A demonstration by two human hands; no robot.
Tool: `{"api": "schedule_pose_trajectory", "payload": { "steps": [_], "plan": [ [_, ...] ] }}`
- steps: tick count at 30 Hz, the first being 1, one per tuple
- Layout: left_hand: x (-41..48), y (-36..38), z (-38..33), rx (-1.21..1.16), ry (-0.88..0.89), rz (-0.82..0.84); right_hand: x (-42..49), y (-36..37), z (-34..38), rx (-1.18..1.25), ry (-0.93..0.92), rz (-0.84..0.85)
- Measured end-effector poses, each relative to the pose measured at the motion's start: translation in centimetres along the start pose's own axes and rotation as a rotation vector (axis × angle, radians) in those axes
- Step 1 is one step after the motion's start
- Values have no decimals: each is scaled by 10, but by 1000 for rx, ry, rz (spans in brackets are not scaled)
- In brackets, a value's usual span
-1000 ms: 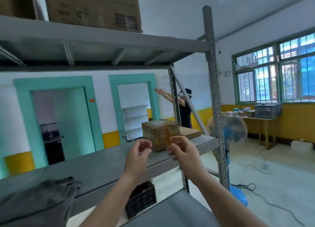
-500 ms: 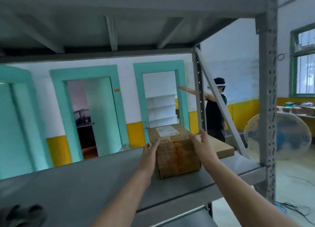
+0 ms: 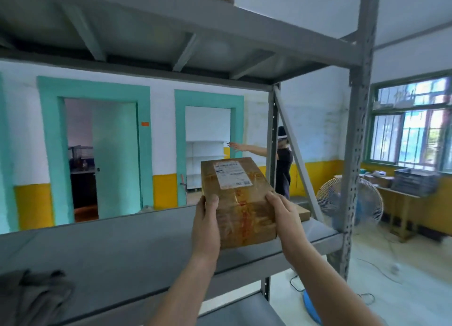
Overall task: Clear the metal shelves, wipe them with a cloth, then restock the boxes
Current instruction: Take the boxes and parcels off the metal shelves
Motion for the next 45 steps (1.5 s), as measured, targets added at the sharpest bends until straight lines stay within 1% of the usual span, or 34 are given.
{"api": "schedule_pose_trajectory", "payload": {
  "steps": [2, 5, 8, 10, 14, 18, 25, 28, 31, 34, 36, 39, 45],
  "plan": [
    [-25, -10, -11, -7, 33, 32, -36, 0, 13, -5, -37, -23],
    [-65, -26, -32, -44, 75, 127, -102, 3, 33, -2, -107, -76],
    [-107, -33, -52, -81, 104, 222, -163, -3, 47, 10, -158, -173],
    [-134, -39, -60, -98, 123, 256, -197, -4, 54, 7, -184, -210],
    [-181, -40, -71, -113, 56, 347, -265, -16, 72, -77, -187, -311],
    [-228, -22, -79, -106, 41, 451, -327, -49, 91, -155, -210, -427],
    [-336, 32, -81, -140, -11, 674, -447, -123, 124, -276, -215, -637],
    [-394, 64, -82, -146, -35, 792, -505, -162, 135, -297, -200, -725],
    [-453, 88, -83, -155, -49, 869, -563, -199, 145, -317, -175, -795],
    [-521, 113, -75, -150, -103, 929, -633, -243, 155, -346, -153, -861],
    [-565, 128, -65, -108, -110, 999, -676, -270, 156, -360, -127, -908],
    [-631, 147, -41, -72, -169, 1110, -740, -311, 146, -344, -70, -977],
    [-724, 166, 18, 36, -303, 1217, -831, -366, 104, -268, 109, -1085]
  ]
}}
Point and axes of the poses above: each hand's wrist, its own x-axis towards the middle knuckle, its own y-axis out of the palm, z = x × y, the point moved 10 cm from there along x, towards the middle knuckle, and after that the axes turned 3 degrees about x, right-handed, at the moved point
